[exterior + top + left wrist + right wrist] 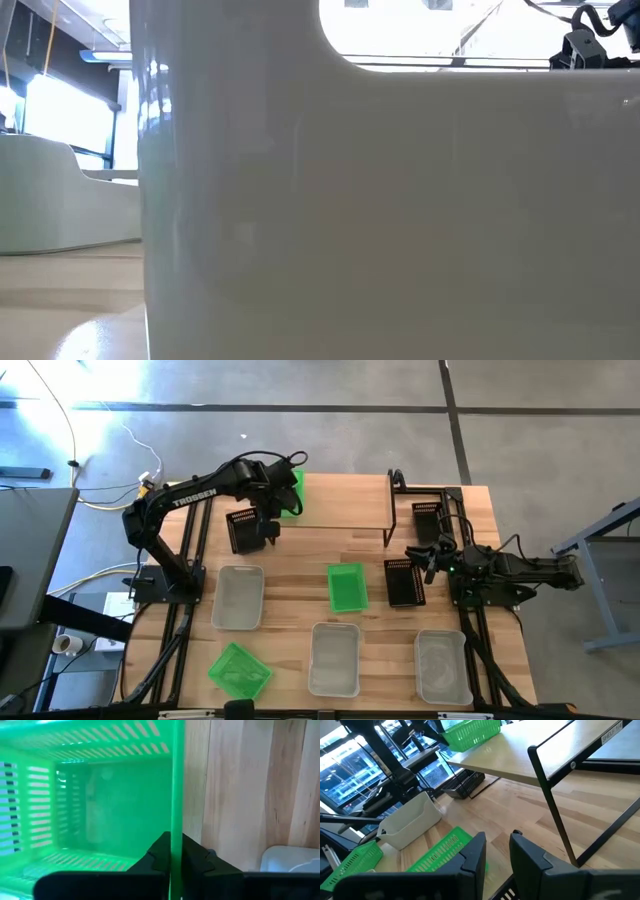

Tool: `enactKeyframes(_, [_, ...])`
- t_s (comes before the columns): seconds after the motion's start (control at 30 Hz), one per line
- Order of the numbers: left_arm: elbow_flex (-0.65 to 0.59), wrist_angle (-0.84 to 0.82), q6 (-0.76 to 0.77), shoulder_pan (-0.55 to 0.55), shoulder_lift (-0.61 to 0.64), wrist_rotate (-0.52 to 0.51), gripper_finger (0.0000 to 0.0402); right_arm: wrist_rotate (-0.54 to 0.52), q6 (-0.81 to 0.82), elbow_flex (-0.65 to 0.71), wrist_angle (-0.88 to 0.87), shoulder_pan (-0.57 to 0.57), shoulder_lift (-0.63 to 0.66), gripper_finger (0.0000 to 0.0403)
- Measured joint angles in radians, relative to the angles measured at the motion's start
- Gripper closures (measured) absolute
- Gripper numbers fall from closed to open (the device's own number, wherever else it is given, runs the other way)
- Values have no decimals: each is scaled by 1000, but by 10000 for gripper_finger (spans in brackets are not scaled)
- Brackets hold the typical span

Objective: Stack baskets on shelf by color
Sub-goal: Put the middle green bin on the shelf, then put the middle gray bin on the shelf

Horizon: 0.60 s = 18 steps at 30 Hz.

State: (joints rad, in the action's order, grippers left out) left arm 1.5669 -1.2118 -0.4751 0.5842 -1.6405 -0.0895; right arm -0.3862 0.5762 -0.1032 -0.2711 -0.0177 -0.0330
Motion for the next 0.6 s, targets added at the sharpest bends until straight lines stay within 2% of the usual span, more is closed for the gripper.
enactKeyframes(0.37, [0,0,17,-10,0,0,325,1,0,0,6,0,0,329])
enactKeyframes(0.6, [0,-4,70,-10,2,4,306,31,3,0,9,0,0,329])
